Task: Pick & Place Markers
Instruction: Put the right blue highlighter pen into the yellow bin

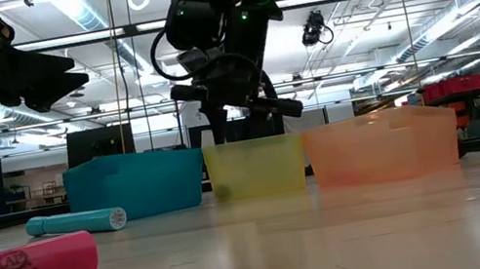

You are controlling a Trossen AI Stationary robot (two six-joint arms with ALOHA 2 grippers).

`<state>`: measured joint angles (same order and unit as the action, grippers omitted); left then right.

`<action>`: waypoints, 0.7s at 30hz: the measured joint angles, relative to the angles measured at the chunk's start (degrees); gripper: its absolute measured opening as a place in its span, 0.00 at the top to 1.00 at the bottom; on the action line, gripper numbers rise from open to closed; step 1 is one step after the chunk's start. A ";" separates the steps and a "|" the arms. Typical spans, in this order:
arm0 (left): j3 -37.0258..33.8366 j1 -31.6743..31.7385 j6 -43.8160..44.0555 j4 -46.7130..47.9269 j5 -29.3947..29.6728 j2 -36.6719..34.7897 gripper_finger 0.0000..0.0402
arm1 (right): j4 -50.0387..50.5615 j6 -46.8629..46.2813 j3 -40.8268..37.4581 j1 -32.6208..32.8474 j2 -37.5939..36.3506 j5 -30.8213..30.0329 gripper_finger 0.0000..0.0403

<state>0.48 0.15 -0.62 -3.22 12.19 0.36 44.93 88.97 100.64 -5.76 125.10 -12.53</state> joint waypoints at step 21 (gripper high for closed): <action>-0.01 0.00 0.00 0.00 0.00 0.00 0.29 | 0.83 -15.30 -0.04 -0.05 -3.49 -5.02 0.63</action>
<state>0.47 0.15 -0.62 -3.22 12.19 0.36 45.77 73.67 100.60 -5.81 121.61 -17.56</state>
